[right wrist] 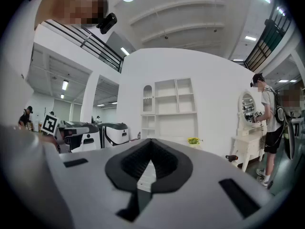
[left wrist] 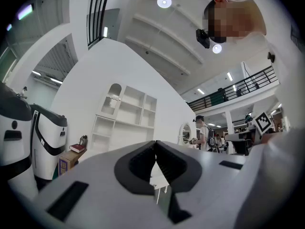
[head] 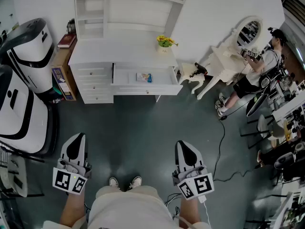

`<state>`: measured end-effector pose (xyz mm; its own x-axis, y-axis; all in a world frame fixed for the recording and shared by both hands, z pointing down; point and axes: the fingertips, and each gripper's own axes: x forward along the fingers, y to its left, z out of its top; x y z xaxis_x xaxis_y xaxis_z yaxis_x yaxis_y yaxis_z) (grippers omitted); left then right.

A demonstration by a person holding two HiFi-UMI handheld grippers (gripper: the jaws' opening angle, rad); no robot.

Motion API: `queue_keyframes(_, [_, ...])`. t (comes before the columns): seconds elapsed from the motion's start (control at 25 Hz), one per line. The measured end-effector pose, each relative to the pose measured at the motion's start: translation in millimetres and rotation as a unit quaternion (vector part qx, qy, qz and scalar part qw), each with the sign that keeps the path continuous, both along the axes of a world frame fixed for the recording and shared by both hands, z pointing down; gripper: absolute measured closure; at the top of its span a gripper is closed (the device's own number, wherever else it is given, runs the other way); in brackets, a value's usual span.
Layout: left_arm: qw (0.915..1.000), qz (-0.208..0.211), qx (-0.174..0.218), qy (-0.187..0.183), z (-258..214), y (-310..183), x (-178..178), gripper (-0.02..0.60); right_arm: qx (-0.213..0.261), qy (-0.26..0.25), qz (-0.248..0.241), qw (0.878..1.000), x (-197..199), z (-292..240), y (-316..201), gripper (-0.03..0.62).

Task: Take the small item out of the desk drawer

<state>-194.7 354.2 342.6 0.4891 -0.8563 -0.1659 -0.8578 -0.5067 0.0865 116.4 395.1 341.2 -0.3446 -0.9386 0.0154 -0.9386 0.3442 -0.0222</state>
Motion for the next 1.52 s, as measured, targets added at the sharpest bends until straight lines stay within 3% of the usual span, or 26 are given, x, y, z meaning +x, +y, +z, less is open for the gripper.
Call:
queue_keyframes(0.48, [0.9999, -0.014, 0.008, 0.005, -6, 5, 4, 0.565, 0.0, -0.004, -0.01, 1.0, 6, -1, 1, 0.585])
queue_keyframes(0.76, [0.9996, -0.024, 0.007, 0.009, -5, 5, 7, 0.565, 0.014, -0.04, -0.016, 0.999, 21, -11, -5, 0.576])
queue_keyframes(0.84, [0.9996, -0.026, 0.007, 0.009, -5, 6, 8, 0.565, 0.017, -0.043, -0.021, 0.999, 24, -14, -6, 0.488])
queue_keyframes(1.2, [0.9995, -0.032, 0.005, 0.003, -4, -2, 31, 0.565, 0.03, -0.012, -0.025, 0.999, 55, -15, -19, 0.273])
queue_keyframes(1.36, [0.9995, -0.032, 0.001, 0.0, -2, -8, 49, 0.565, 0.029, -0.02, -0.033, 0.999, 74, -12, -26, 0.141])
queue_keyframes(1.52, [0.9995, -0.03, 0.001, -0.007, -1, -11, 66, 0.565, 0.019, -0.019, -0.028, 0.999, 95, -4, -30, 0.118])
